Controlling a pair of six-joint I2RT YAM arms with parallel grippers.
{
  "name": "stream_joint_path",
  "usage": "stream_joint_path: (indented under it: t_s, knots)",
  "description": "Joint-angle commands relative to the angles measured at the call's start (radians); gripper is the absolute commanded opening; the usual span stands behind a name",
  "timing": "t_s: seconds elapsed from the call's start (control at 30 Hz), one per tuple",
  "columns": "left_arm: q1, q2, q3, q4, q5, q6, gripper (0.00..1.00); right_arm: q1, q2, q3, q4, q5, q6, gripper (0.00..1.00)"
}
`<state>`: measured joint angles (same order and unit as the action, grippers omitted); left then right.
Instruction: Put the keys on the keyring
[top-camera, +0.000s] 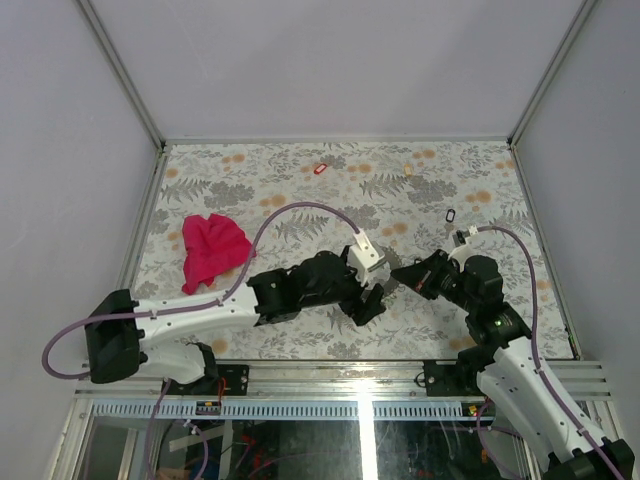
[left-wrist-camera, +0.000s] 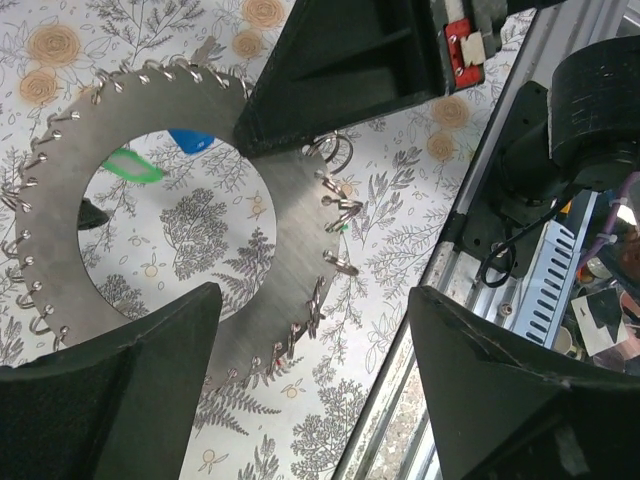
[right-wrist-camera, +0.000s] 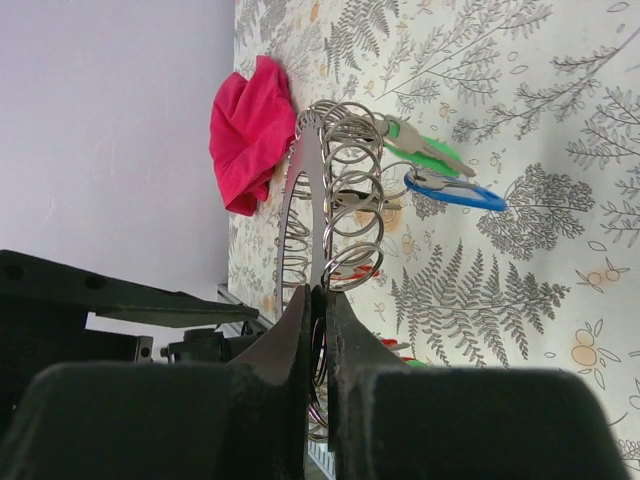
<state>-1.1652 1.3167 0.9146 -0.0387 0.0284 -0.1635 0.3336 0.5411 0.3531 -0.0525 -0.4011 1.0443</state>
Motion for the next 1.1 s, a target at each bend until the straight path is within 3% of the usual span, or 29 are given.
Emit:
stream_joint_path:
  t_s: [0.0, 0.57, 0.67, 1.07]
  knots:
    - [-0.011, 0.036, 0.067, 0.044, 0.013, 0.017, 0.77, 0.004, -0.023, 0.040, 0.011, 0.035, 0.051, 0.00]
    - [-0.039, 0.208, 0.211, -0.056, -0.028, 0.107, 0.73, 0.005, -0.033, 0.059, 0.017, -0.018, 0.068, 0.00]
    - [-0.043, 0.231, 0.232, -0.075, -0.033, 0.115, 0.65, 0.004, -0.043, 0.058, 0.017, -0.016, 0.076, 0.00]
    - [-0.049, 0.221, 0.233, -0.106, -0.036, 0.116, 0.15, 0.005, -0.056, 0.108, -0.048, -0.007, 0.052, 0.00]
